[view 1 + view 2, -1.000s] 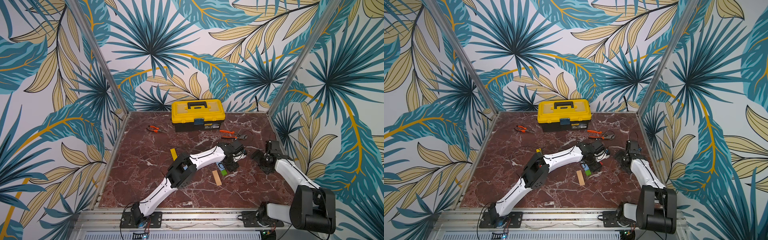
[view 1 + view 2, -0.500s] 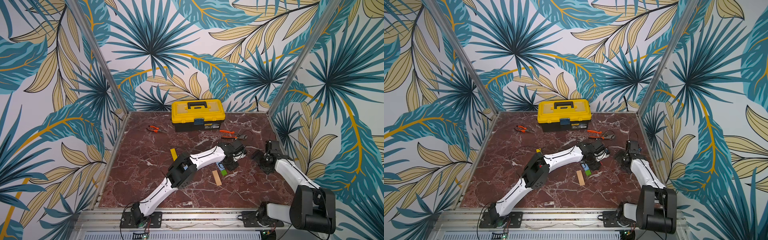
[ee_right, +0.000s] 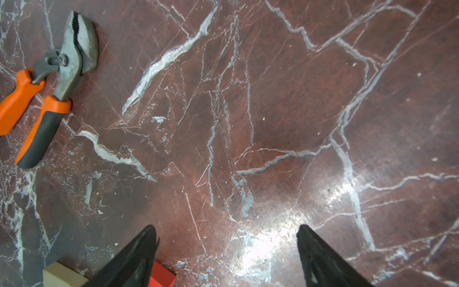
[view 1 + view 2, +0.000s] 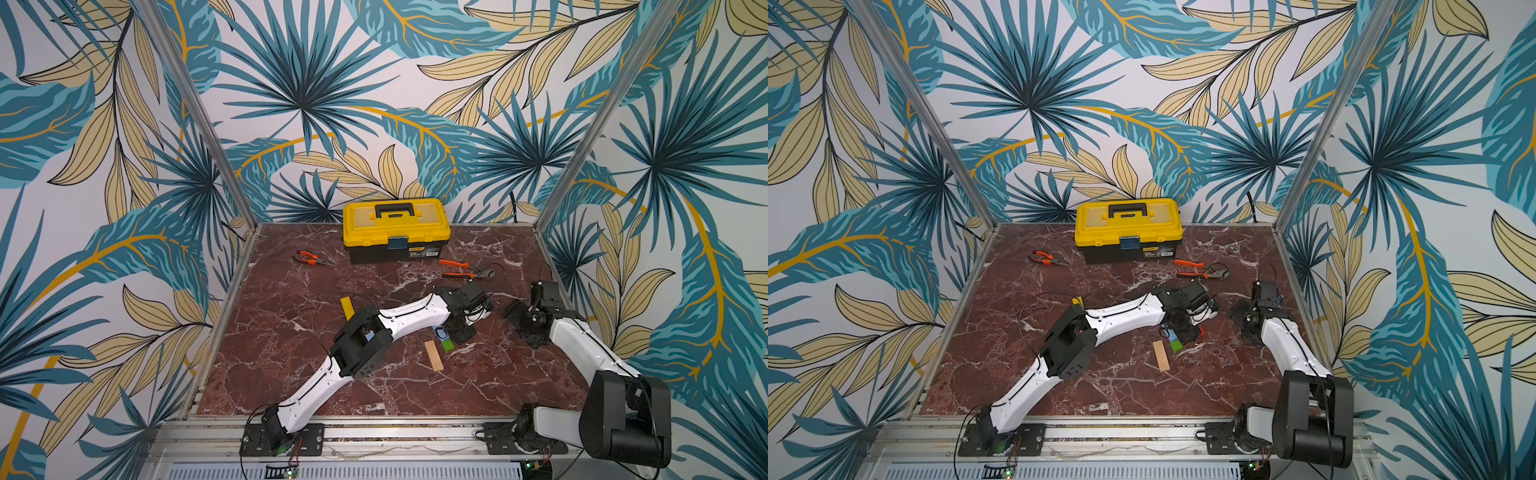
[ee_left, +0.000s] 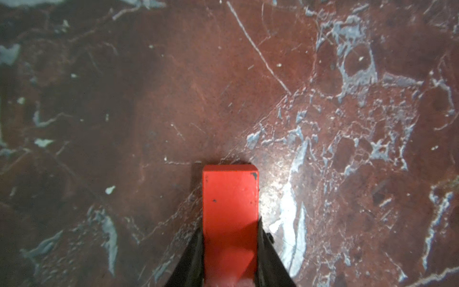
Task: Assemble the letter v with building blocks
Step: Assemble the building block at the center of the board.
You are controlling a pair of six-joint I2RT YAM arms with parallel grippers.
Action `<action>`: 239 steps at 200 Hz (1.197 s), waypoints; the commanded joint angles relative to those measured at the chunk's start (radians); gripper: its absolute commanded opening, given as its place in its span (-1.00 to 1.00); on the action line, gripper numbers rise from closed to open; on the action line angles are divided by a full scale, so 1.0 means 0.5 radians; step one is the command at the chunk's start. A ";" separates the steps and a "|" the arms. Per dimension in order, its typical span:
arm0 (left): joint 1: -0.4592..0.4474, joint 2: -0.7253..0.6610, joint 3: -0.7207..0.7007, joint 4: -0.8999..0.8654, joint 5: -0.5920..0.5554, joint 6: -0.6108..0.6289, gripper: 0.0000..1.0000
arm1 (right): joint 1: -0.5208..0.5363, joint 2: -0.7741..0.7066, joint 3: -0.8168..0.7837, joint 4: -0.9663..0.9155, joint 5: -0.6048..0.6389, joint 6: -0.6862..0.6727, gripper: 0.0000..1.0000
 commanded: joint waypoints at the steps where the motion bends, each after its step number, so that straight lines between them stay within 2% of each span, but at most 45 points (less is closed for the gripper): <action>1: -0.018 -0.061 -0.065 -0.068 -0.002 -0.006 -0.39 | -0.011 -0.034 -0.028 -0.033 0.030 -0.022 0.78; 155: -0.019 -0.109 -0.206 -0.068 -0.039 -0.025 -0.42 | -0.011 -0.031 -0.030 -0.032 0.012 -0.019 0.78; 161: -0.018 -0.178 -0.213 -0.068 -0.037 -0.025 -0.42 | -0.012 -0.028 -0.030 -0.034 0.009 -0.022 0.78; 201: -0.018 -0.196 -0.238 -0.068 -0.037 -0.028 -0.41 | -0.012 -0.033 -0.030 -0.032 0.012 -0.021 0.78; 239: -0.017 -0.194 -0.238 -0.068 -0.037 -0.036 -0.29 | -0.011 -0.037 -0.033 -0.038 0.021 -0.025 0.78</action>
